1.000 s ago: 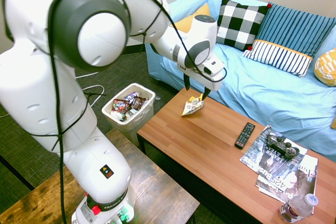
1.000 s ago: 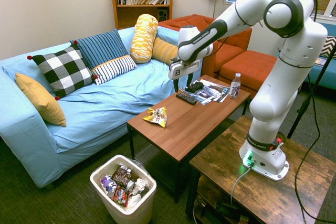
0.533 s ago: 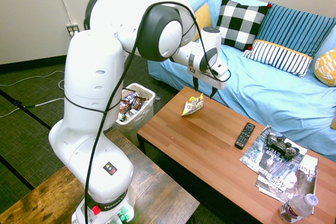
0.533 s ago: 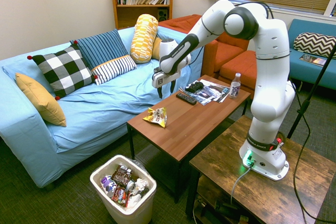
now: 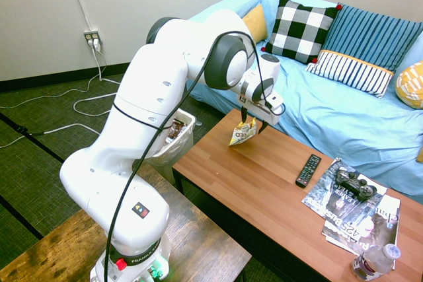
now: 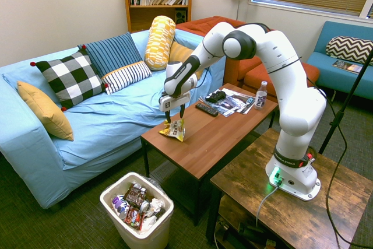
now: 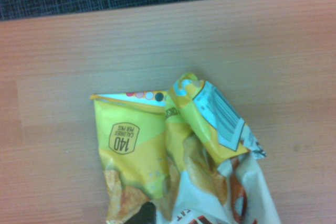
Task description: Throw the chip bag in the trash bin
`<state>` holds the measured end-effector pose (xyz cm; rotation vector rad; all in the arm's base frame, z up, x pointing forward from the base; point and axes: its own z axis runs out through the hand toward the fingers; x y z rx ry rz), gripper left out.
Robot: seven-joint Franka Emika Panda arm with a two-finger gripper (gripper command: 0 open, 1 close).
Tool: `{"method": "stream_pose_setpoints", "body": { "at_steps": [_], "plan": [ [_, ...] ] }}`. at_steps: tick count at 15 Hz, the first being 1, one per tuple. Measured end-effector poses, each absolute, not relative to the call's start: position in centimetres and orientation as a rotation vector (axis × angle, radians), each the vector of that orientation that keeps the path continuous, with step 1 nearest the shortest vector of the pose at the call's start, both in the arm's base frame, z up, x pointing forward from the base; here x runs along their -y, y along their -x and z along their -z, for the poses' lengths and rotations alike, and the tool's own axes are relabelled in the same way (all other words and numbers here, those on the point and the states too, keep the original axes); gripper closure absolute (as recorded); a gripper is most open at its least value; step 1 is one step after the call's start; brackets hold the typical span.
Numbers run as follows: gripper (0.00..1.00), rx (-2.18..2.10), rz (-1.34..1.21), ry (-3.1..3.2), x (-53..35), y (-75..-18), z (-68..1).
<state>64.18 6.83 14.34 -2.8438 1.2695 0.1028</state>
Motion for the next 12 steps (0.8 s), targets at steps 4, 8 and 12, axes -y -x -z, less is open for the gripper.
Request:
{"method": "stream_pose_setpoints", "body": {
  "at_steps": [4, 8, 12],
  "plan": [
    [1.0, -1.276, -0.158, 2.833, -7.4, -64.4, -12.1],
    [1.0, -1.281, -0.17, 2.823, -7.3, -64.7, -12.3],
    [1.0, -1.291, -0.185, 2.812, -7.5, -64.7, -12.0]
  ]
}}
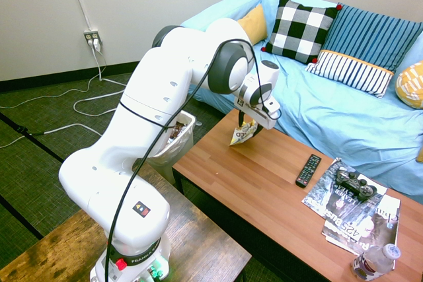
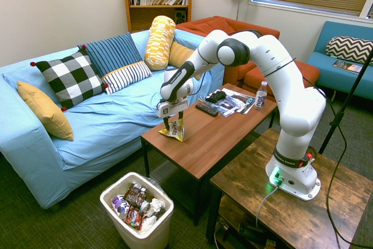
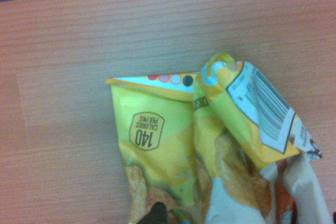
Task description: Throw the chip bag in the trash bin
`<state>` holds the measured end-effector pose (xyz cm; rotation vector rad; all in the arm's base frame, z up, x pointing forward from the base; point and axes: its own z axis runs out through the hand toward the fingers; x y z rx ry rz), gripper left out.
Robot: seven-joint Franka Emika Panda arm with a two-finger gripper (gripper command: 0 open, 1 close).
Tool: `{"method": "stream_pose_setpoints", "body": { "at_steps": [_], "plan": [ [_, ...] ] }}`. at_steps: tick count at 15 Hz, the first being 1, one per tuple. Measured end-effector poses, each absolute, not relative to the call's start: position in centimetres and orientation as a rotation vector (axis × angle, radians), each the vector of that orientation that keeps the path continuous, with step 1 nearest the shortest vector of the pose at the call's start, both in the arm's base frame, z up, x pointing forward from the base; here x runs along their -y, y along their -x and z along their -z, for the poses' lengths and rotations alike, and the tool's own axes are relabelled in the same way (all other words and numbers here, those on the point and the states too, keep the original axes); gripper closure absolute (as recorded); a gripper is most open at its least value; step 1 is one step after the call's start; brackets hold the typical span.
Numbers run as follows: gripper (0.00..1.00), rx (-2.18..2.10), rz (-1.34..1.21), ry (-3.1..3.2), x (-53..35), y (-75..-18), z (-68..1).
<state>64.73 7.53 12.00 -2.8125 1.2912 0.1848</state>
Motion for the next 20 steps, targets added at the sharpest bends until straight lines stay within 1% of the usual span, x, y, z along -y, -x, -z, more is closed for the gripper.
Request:
{"method": "stream_pose_setpoints", "body": {
  "at_steps": [7, 10, 13, 15, 17, 20],
  "plan": [
    [1.0, -1.332, -0.159, 2.776, -6.4, -65.4, -13.1],
    [1.0, -1.355, -0.116, 2.738, -4.5, -66.2, -15.5],
    [1.0, -1.314, -0.053, 2.744, -5.0, -66.6, -19.8],
    [1.0, -1.228, 0.033, 2.823, -8.7, -65.9, -23.0],
    [1.0, -1.14, 0.123, 2.911, -15.3, -64.0, -25.3],
    [1.0, -1.012, 0.197, 3.008, -25.7, -59.7, -25.9]
  ]
}}
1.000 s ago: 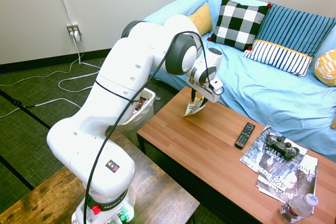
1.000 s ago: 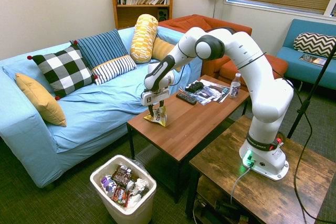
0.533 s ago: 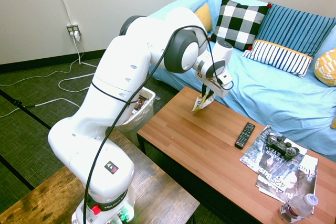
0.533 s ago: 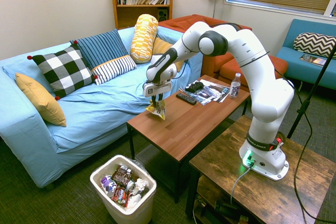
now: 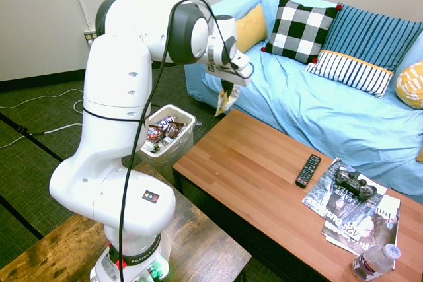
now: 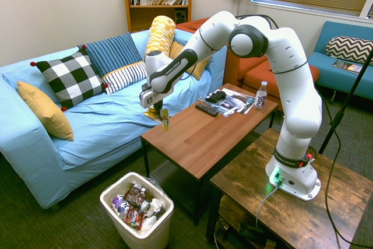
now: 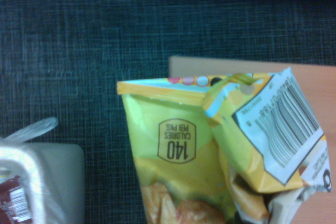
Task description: Throw the chip bag in the trash bin
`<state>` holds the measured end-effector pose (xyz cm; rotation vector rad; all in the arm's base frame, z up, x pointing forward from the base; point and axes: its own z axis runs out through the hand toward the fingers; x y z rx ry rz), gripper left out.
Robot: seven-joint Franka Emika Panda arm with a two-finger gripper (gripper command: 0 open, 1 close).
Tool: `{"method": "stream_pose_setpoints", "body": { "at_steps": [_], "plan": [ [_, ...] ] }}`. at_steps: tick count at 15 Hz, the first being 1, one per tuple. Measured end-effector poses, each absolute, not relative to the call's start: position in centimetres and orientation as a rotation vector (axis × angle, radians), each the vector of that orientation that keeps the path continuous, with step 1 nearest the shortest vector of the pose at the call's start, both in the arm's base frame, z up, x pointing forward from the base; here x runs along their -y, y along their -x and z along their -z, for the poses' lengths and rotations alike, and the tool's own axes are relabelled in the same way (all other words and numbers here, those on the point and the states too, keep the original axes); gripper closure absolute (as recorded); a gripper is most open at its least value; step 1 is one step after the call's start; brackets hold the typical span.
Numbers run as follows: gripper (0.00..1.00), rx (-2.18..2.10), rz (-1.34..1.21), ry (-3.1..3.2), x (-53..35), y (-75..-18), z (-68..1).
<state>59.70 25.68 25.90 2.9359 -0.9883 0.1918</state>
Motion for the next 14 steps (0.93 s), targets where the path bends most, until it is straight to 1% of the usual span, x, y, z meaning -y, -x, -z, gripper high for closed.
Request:
{"method": "stream_pose_setpoints", "body": {
  "at_steps": [6, 9, 10, 14],
  "plan": [
    [1.0, 0.654, -0.221, -2.942, -41.2, -48.0, -22.1],
    [1.0, 0.557, -0.244, -2.908, -44.9, -45.0, -20.1],
    [0.0, 0.538, -0.249, -2.9, -45.7, -44.9, -19.7],
    [0.0, 0.493, -0.278, -2.848, -49.1, -44.3, -18.4]
  ]
}}
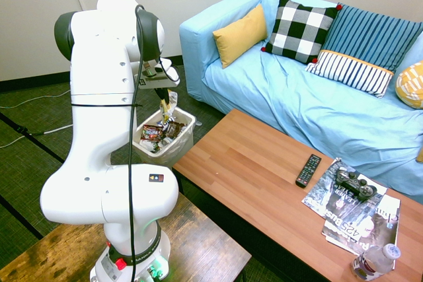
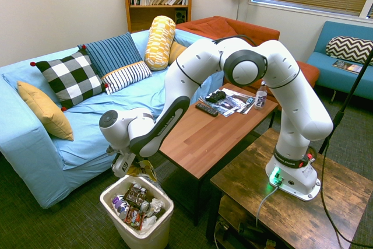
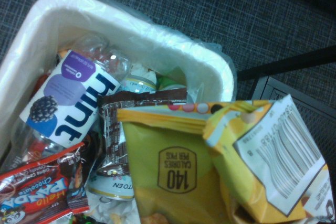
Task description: Throw the chip bag in the trash bin
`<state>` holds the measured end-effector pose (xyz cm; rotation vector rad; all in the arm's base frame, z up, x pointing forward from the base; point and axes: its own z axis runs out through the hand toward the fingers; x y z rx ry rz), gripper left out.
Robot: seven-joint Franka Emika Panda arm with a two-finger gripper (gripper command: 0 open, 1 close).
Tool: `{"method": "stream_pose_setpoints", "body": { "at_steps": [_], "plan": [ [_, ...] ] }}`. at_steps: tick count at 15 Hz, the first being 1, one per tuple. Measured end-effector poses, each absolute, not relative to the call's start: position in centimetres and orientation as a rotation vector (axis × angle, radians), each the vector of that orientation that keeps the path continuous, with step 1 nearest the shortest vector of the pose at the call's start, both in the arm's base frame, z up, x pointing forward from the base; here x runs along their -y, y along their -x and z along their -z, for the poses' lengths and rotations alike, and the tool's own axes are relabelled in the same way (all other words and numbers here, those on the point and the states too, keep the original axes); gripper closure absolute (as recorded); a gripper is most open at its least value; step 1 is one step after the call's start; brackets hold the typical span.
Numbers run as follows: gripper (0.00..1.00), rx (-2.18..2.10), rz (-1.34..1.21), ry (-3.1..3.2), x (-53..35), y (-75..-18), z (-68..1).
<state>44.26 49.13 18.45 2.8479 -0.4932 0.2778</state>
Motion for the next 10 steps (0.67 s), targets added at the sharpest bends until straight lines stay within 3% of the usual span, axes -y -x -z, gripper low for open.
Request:
{"method": "stream_pose_setpoints", "body": {
  "at_steps": [10],
  "plan": [
    [0.0, 0.501, -0.297, -2.833, -49.8, -45.6, -18.0]
  ]
}}
